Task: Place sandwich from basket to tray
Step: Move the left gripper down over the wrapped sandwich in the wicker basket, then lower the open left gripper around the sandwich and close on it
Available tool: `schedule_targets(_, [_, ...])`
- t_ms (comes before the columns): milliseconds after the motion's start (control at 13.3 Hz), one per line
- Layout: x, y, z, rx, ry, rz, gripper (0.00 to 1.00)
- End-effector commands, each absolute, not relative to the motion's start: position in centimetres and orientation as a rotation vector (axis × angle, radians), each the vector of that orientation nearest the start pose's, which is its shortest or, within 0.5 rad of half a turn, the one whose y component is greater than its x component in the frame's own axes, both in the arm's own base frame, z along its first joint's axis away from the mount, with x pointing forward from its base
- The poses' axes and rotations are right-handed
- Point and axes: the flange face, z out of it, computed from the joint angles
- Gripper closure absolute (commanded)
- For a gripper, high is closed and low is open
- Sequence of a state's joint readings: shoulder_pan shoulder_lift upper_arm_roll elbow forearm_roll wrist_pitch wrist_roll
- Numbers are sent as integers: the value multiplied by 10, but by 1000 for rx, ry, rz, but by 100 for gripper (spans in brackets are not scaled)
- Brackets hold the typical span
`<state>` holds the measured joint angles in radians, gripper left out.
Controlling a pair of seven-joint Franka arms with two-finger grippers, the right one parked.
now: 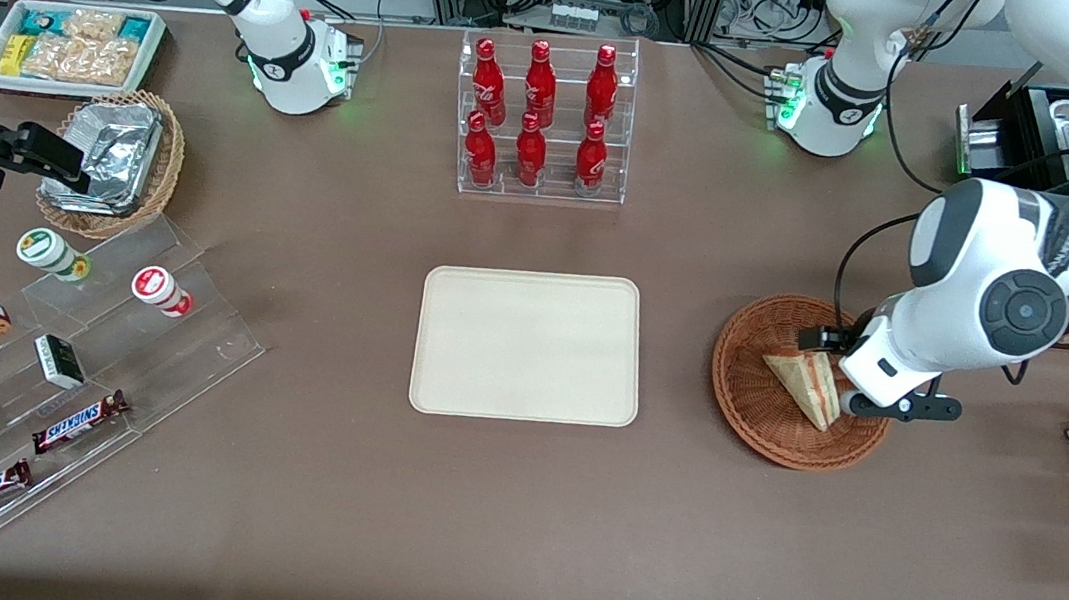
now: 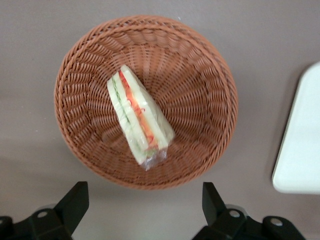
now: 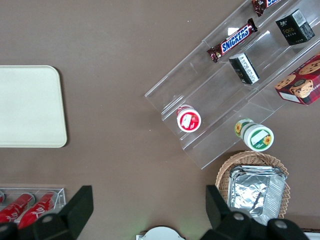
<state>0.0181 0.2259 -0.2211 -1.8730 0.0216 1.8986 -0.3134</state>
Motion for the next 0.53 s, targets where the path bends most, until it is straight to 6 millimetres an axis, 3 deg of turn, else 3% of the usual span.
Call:
schedule_targets(0, [548, -109, 372, -3087, -369, 165, 0])
schedule_targets(452, [549, -109, 362, -3003, -879, 68, 0])
